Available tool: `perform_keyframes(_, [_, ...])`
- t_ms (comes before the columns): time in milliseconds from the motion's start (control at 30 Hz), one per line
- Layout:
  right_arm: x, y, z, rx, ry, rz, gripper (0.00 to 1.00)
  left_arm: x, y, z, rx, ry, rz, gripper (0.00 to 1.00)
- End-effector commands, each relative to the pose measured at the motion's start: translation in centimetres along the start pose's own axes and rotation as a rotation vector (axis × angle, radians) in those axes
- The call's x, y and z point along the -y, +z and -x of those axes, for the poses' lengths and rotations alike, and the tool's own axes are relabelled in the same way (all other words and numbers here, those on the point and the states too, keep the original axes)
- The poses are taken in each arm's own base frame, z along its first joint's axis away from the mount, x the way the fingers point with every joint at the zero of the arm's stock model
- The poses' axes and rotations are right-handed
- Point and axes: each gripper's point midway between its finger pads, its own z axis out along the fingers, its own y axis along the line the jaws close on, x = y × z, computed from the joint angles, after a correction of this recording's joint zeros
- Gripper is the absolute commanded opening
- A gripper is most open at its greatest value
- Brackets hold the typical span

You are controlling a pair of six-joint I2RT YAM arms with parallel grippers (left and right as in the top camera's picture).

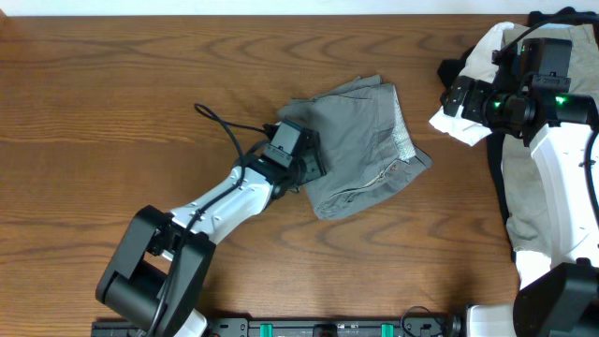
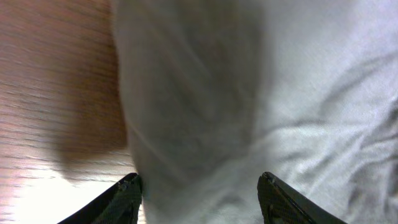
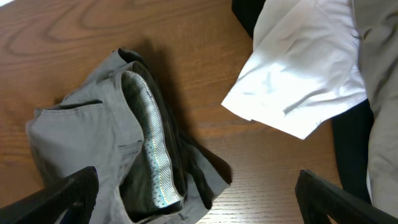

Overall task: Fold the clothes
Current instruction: 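Reach the left gripper to the grey trouser bundle and grasp it, then lift and carry the grey bundle with the left gripper to the upper left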

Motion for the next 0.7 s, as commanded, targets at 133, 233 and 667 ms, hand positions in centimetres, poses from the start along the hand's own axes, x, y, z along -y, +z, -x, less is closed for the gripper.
perform_keyframes(133, [0.1, 0.0, 0.2, 0.006, 0.016, 0.003, 0.99, 0.4, 0.8, -1.2, -0.02, 0.019, 0.008, 0.62])
perform_keyframes(233, [0.1, 0.0, 0.2, 0.006, 0.015, 0.002, 0.99, 0.1, 1.3, -1.5, -0.029, 0.017, 0.019, 0.56])
perform_keyframes(667, [0.2, 0.0, 0.2, 0.006, 0.016, 0.002, 0.99, -0.2, 3.3, -0.7, 0.009, 0.006, 0.019, 0.06])
